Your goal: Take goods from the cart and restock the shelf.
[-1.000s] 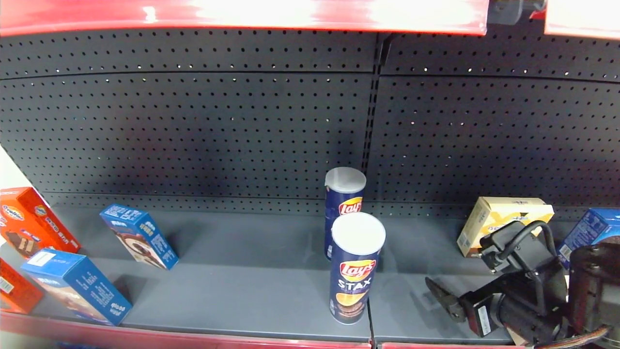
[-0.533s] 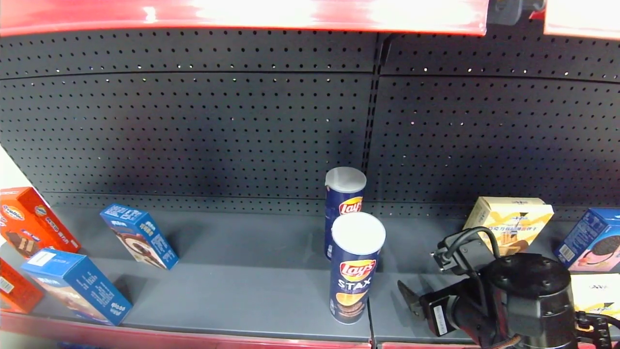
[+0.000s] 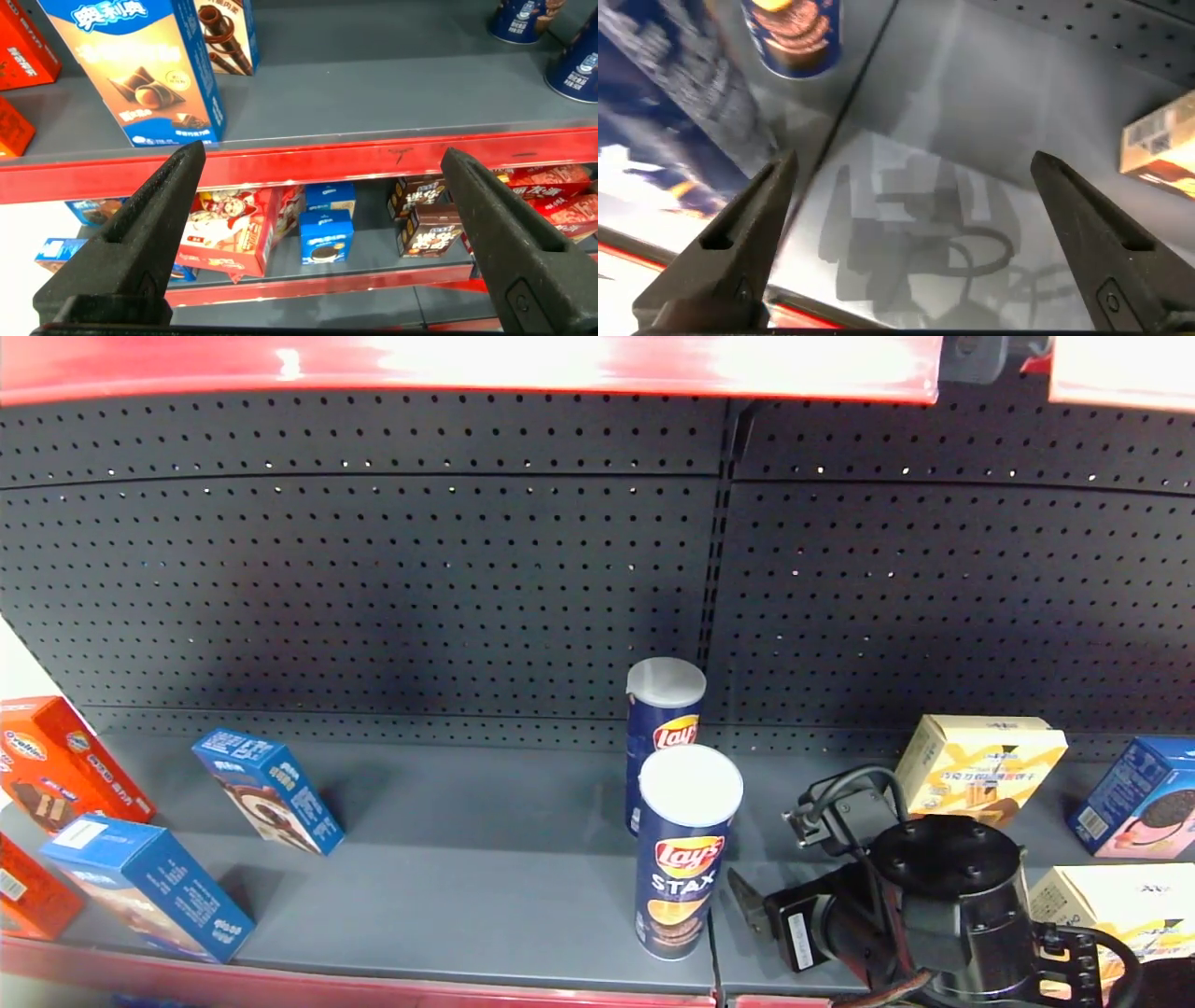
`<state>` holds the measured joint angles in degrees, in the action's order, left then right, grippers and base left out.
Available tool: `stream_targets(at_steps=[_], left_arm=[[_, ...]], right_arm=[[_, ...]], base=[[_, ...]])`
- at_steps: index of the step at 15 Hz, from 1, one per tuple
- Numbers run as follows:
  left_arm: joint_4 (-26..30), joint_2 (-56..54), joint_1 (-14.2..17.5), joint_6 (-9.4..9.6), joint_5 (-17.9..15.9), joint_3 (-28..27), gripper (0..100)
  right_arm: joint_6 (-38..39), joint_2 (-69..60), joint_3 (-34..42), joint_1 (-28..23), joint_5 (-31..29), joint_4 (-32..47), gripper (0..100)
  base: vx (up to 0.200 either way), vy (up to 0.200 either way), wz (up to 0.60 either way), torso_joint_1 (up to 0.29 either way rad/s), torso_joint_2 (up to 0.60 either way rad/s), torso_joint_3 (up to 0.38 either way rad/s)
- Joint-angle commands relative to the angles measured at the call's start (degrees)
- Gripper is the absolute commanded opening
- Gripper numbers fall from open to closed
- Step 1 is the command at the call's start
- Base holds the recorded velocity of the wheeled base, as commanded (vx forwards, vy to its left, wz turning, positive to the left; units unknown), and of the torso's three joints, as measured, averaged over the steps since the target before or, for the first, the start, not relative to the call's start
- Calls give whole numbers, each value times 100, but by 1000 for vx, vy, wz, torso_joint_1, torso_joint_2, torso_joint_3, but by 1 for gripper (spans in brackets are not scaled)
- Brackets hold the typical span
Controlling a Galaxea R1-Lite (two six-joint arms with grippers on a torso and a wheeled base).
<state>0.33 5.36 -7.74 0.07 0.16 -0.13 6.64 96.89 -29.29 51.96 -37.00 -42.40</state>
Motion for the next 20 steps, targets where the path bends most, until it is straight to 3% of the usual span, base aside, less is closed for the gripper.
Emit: stream_targets(at_steps=[1, 15, 20], left_arm=[[2, 9, 1, 1, 2, -4, 100], [2, 9, 1, 1, 2, -4, 100], [2, 9, 1, 1, 2, -4, 100]], right_arm=[[39, 76, -85, 148, 0, 4, 100], [153, 172, -76, 289, -18, -5, 100], [171, 172, 222, -1, -194, -67, 100]], base=[[0, 0, 0, 0, 0, 0], [0, 0, 0, 0, 0, 0], [0, 0, 0, 0, 0, 0]])
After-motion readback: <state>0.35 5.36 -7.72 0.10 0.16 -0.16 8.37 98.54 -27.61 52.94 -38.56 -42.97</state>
